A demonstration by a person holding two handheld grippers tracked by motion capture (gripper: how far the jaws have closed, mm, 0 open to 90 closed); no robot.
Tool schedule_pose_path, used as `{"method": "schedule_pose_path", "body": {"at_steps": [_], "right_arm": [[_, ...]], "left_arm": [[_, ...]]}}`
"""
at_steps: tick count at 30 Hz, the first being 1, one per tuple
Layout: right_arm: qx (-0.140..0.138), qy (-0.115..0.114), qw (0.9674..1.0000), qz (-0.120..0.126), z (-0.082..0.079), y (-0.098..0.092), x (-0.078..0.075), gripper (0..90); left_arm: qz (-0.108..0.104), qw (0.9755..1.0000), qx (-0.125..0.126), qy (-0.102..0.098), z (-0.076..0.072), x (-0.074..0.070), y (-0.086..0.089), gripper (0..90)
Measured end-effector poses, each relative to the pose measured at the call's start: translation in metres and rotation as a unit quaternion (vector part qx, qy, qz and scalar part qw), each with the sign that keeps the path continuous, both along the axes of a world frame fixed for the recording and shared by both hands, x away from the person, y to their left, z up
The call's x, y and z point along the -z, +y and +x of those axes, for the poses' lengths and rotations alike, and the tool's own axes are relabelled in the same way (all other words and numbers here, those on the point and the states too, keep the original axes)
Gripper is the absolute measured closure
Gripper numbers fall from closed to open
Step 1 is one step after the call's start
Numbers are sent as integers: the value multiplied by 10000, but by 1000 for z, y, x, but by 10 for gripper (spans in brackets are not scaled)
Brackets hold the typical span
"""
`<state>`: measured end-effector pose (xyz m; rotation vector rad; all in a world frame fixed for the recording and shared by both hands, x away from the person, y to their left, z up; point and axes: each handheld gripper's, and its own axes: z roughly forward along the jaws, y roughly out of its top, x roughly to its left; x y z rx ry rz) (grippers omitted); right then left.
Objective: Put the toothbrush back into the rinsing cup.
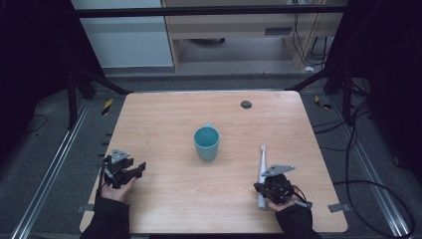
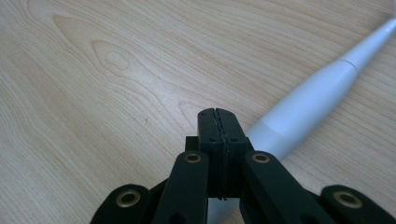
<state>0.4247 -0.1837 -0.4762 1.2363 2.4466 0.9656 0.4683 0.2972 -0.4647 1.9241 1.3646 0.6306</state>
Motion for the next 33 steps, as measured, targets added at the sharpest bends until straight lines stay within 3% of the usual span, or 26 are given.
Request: {"method": "schedule_pose_path", "body": {"at_steps": [25,33], "right_arm": [[130,11,9999,4,-4,-11,-2,898],[344,-177,9991,199,-1,-13,-14,778]], "left_arm": [[0,10000,2,6,0,0,0,462],[5,10000,5,15,1,0,0,460]]}}
